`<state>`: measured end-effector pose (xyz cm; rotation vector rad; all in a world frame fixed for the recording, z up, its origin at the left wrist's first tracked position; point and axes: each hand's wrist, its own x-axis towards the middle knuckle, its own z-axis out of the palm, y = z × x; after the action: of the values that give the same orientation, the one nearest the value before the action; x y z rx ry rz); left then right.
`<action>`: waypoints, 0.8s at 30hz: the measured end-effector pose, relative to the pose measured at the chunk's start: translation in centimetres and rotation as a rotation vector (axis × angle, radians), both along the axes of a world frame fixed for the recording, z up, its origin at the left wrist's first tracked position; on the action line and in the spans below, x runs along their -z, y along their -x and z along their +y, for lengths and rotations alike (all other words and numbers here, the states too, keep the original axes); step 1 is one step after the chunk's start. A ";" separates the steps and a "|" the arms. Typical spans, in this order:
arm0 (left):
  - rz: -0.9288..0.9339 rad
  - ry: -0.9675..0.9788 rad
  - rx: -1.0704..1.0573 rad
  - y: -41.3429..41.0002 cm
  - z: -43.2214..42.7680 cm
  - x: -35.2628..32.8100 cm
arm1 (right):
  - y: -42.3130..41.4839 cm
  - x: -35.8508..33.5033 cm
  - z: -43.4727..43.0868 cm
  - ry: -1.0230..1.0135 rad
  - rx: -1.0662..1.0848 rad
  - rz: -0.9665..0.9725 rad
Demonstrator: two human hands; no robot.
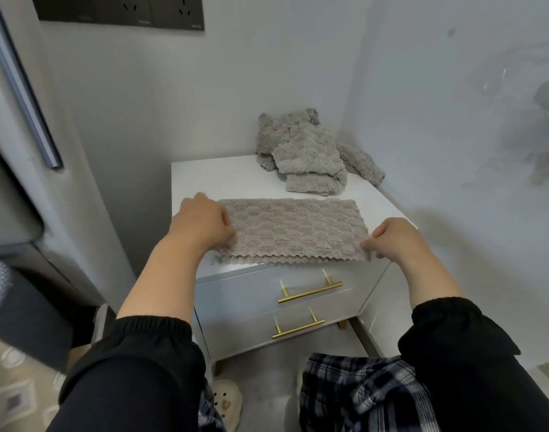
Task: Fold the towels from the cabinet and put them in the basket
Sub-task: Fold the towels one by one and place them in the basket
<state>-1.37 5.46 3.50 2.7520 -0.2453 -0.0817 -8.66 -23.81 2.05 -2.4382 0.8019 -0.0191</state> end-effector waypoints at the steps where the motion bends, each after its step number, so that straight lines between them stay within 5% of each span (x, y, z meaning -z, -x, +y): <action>1: -0.039 -0.014 0.051 0.2 -0.7 0.1 | 0.0 -0.1 0.1 0.079 -0.003 -0.068; 5: 0.154 -0.196 0.295 0.5 -3.2 2.3 | -0.1 -0.3 1.3 0.103 -0.196 -0.329; 10: 0.221 -0.216 0.240 0.2 -3.3 4.0 | -0.9 1.0 2.6 0.176 -0.493 -0.072; 18: 0.041 -0.092 0.223 -2.4 -2.5 5.4 | -3.6 2.8 4.0 0.260 -0.433 -0.051; 24: -0.195 0.065 0.274 -1.9 -2.1 4.6 | -3.6 2.4 4.8 0.255 -0.484 -0.252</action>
<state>0.56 3.31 -1.13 2.6459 -0.6650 0.1220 -5.06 -19.03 -0.37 -2.7357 0.0917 -0.2527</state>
